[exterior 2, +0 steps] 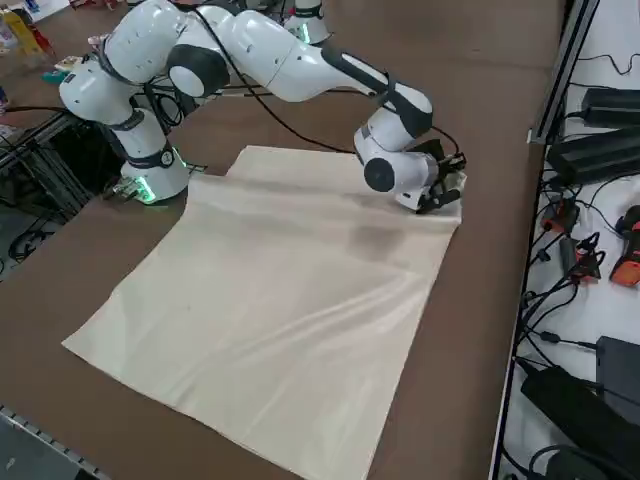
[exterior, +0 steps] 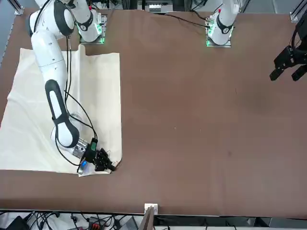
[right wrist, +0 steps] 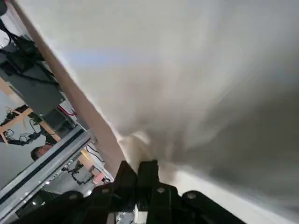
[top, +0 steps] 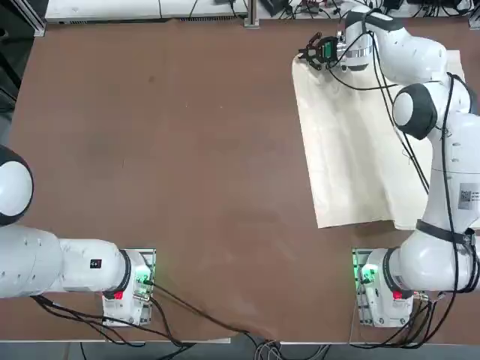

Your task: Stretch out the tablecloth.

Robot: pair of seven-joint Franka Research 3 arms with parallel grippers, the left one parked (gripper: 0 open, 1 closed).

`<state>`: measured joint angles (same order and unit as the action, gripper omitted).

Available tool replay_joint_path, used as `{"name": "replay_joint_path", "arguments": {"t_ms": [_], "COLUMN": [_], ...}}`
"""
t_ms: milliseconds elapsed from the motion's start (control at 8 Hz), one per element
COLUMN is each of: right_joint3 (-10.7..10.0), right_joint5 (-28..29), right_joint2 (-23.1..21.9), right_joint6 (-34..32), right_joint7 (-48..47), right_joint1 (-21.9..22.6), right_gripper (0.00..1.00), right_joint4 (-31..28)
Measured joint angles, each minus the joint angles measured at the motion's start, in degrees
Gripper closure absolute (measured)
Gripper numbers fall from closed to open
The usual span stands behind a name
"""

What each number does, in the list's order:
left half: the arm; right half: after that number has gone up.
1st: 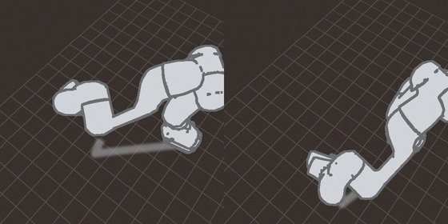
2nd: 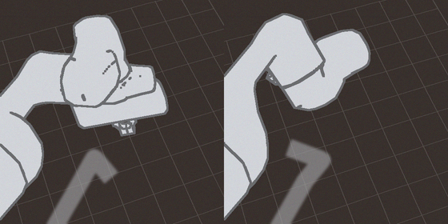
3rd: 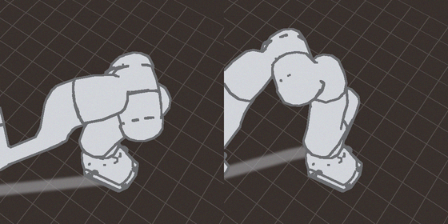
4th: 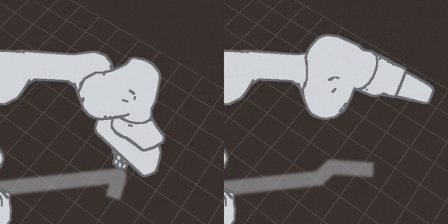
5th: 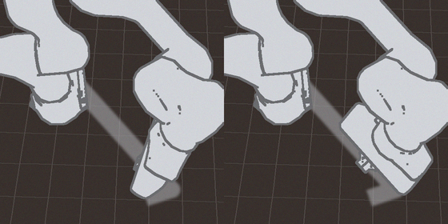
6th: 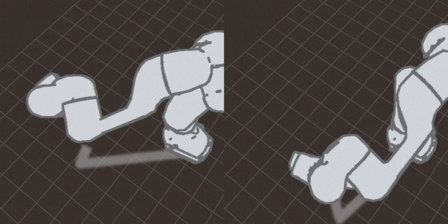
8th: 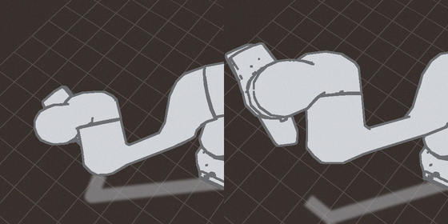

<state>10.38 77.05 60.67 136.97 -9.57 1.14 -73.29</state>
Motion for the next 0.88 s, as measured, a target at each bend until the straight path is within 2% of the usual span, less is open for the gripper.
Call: {"name": "replay_joint_path", "arguments": {"t_ms": [375, 875], "right_joint3": [0.0, 0.3], "right_joint5": [1.0, 3.7], "right_joint2": [0.7, 0.8], "right_joint6": [1.9, 5.3], "right_joint7": [-1.2, -1.8], "right_joint1": [0.4, 3.4], "right_gripper": [0.98, 0.97], "right_joint4": [1.1, 2.3]}}
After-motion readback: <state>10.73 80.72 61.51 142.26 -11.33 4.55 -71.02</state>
